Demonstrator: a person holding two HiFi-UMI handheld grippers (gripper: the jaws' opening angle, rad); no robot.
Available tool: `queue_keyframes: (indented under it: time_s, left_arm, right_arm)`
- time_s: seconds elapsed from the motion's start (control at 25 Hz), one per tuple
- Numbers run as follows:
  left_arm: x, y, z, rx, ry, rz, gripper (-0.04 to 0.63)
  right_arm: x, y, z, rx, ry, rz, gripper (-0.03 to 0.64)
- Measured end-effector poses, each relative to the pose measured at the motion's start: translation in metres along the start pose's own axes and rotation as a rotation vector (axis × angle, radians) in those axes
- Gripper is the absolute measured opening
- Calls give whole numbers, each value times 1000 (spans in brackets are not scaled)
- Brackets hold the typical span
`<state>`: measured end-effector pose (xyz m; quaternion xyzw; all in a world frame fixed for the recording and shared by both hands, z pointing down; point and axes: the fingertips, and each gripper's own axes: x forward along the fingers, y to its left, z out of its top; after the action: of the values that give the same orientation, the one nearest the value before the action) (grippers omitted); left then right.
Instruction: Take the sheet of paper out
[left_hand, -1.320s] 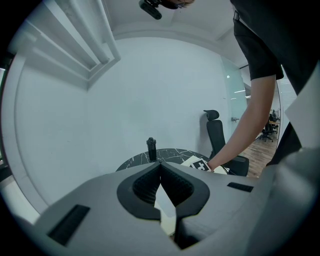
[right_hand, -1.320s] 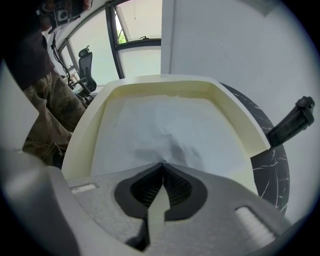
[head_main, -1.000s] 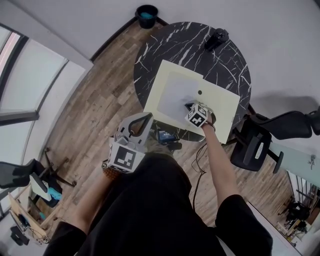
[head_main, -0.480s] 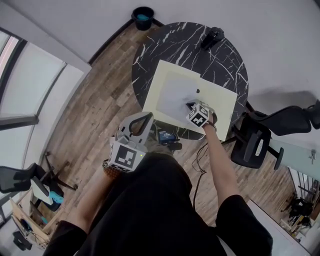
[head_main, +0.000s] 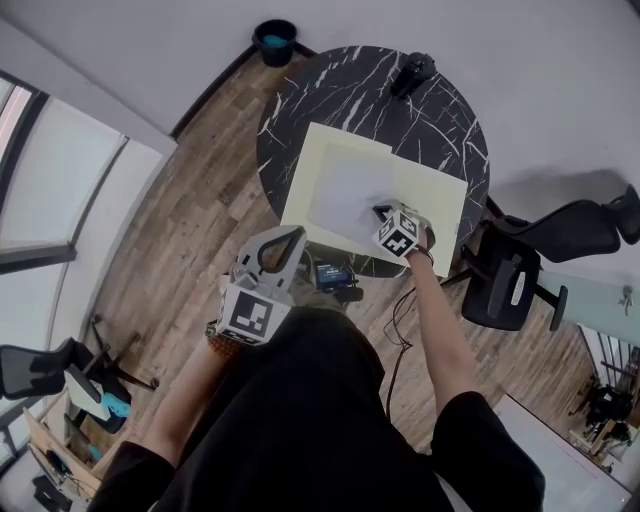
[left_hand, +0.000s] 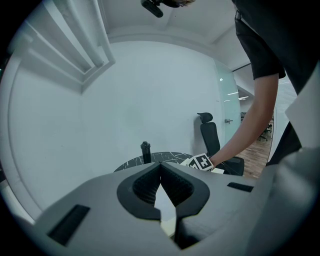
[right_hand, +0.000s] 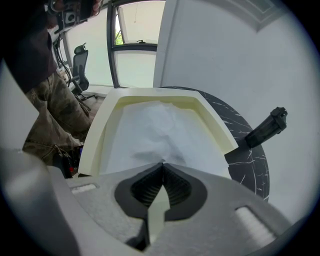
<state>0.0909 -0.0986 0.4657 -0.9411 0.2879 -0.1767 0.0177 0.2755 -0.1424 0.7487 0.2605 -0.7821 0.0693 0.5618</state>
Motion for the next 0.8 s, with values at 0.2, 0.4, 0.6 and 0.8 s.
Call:
queue_keyframes:
  time_s: [0.2,0.4,0.6,0.8]
  left_arm:
    - [0,-4,3,-9,-10,-11,-2]
    - [1,-10,6,-54,-14,-17,-2]
    - [2,-17,8,1,-29,-61,-2]
    - [2,-20,9,5,-37,-76,-2]
  right_arm:
    - [-11,-2,0,5,-8,-32,-2]
    - [-24,-7,2,28,-27,-68,-2]
    - [-38,-9,-2,62,-37,-95,-2]
    - [-52,-12,-1,87,-50,-130,-2]
